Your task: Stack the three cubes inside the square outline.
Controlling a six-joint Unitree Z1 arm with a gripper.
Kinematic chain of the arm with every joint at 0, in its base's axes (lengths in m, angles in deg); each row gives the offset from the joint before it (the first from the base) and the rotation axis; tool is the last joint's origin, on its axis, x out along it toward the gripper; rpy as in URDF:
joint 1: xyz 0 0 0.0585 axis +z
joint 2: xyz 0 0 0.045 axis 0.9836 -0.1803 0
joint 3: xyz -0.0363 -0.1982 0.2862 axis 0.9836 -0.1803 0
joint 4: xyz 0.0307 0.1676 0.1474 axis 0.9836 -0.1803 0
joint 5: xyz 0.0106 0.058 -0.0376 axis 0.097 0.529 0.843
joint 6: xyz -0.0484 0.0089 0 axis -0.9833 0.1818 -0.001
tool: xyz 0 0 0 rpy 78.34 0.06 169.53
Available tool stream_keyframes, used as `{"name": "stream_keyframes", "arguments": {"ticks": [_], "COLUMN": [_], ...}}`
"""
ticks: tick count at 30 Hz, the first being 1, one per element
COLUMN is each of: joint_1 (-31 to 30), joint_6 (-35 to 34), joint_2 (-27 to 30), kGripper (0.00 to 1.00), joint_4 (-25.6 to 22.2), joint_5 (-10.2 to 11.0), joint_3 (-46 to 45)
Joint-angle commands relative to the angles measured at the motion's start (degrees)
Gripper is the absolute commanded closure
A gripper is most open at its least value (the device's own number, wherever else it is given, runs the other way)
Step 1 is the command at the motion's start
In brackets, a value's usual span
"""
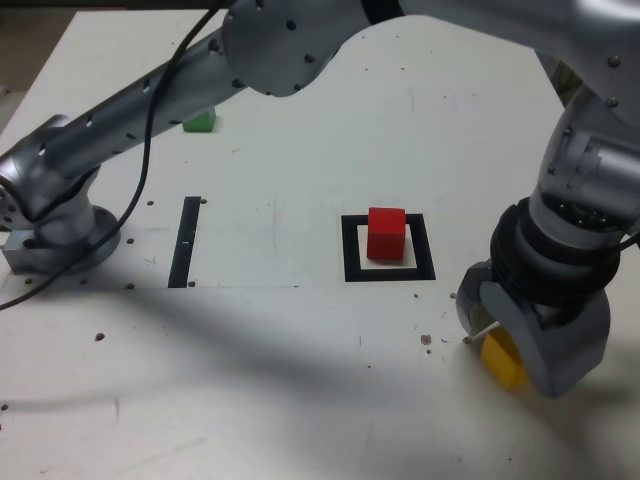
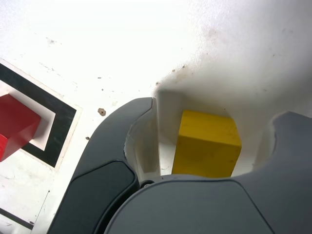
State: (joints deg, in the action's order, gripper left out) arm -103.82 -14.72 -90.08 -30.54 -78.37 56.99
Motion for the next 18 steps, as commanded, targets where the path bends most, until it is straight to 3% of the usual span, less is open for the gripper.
{"name": "stream_keyframes", "arguments": {"ticks": [1,18], "joint_1": [-0.1,-0.1], "joint_6": [-0.1,-0.1], "joint_2": [-0.5,-0.5], "kGripper": [0.65,0.68], "joint_4": [0.0,-0.4], "joint_5": [0.0,-0.4], "joint_3": [0.2,0.4]}}
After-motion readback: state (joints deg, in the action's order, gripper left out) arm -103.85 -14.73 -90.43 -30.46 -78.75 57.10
